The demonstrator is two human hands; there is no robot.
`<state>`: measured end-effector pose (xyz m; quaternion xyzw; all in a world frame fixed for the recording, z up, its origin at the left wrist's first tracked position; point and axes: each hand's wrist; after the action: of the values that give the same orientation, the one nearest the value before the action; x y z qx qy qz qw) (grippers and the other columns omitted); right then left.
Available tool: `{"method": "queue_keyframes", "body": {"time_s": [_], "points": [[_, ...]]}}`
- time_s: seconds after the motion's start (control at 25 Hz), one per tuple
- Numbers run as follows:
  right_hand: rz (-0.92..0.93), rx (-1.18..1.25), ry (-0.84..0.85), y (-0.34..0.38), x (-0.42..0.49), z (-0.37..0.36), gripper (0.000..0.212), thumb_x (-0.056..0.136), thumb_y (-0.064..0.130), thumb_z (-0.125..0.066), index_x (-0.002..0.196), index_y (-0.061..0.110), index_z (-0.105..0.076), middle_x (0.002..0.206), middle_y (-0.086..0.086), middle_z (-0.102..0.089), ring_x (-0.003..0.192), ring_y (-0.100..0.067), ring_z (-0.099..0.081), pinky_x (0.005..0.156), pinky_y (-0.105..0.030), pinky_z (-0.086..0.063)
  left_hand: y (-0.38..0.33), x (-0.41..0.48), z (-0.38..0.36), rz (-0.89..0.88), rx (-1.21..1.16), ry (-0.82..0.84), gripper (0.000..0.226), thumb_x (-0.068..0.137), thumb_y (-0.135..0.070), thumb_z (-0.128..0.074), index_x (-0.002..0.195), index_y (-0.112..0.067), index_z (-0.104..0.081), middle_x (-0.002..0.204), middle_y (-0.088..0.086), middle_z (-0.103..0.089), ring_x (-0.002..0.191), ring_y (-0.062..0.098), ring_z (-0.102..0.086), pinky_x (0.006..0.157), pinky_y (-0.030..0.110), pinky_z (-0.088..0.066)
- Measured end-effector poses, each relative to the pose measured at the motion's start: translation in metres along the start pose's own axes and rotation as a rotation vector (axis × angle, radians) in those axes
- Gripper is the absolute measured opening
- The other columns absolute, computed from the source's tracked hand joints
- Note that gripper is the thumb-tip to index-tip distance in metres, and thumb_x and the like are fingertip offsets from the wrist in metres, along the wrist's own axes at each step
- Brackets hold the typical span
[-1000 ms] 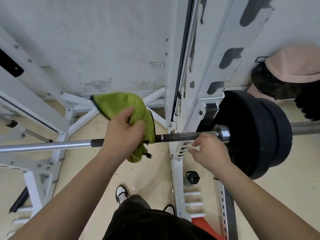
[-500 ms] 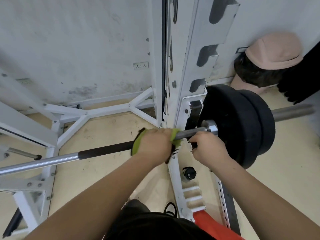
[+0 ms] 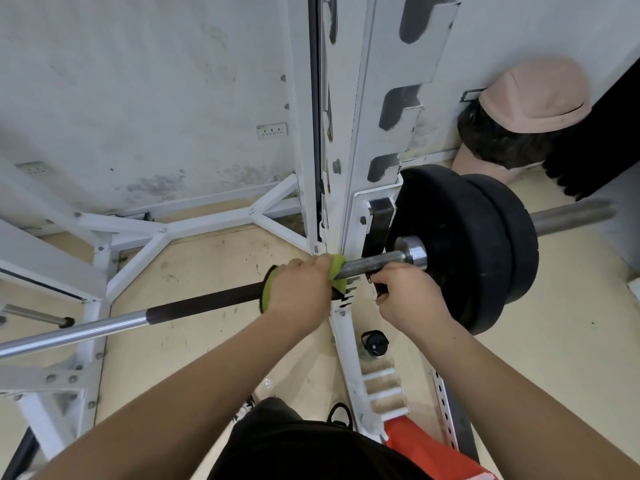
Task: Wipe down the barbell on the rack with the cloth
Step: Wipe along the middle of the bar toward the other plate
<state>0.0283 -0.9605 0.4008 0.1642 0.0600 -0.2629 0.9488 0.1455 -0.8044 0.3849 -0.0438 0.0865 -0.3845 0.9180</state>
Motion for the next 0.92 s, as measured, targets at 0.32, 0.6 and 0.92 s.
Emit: {"method": "queue_keyframes", "body": {"time_s": [0.32, 0.6, 0.92], "points": [[0.005, -0.022, 0.005, 0.001, 0.001, 0.001, 0.041, 0.086, 0.008, -0.06, 0.119, 0.028, -0.073, 0.121, 0.005, -0.067, 0.107, -0.023, -0.063, 0.078, -0.034, -0.056, 0.023, -0.011, -0.004, -0.125, -0.074, -0.009, 0.064, 0.085, -0.009, -0.063, 0.145, -0.025, -0.046, 0.137, -0.002, -0.062, 0.118, 0.025, -0.057, 0.093, 0.04, -0.05], [0.001, 0.014, 0.003, 0.001, -0.002, 0.007, 0.042, 0.088, 0.011, -0.064, 0.125, 0.03, -0.071, 0.125, 0.006, -0.069, 0.11, -0.022, -0.065, 0.082, -0.034, -0.057, -0.037, 0.004, 0.012, 0.065, -0.014, 0.006, 0.041, 0.086, -0.006, -0.055, 0.125, -0.018, -0.052, 0.121, 0.006, -0.065, 0.111, 0.031, -0.058, 0.089, 0.041, -0.044], [0.182, -0.049, -0.409, -0.004, -0.018, 0.061, 0.016, 0.09, 0.034, -0.068, 0.099, 0.024, -0.077, 0.101, 0.006, -0.068, 0.098, -0.021, -0.064, 0.071, -0.034, -0.055, 0.012, -0.031, 0.049, 0.346, -0.813, -0.093, 0.024, 0.091, -0.018, -0.049, 0.108, -0.029, -0.063, 0.08, -0.001, -0.077, 0.071, 0.027, -0.073, 0.069, 0.042, -0.062]]}}
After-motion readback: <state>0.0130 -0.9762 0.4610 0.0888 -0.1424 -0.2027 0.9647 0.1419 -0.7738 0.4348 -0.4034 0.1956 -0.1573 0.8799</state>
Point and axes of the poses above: each hand's wrist, its own x-axis towards the middle knuckle, its own z-axis out of the back of the hand, y = z × x
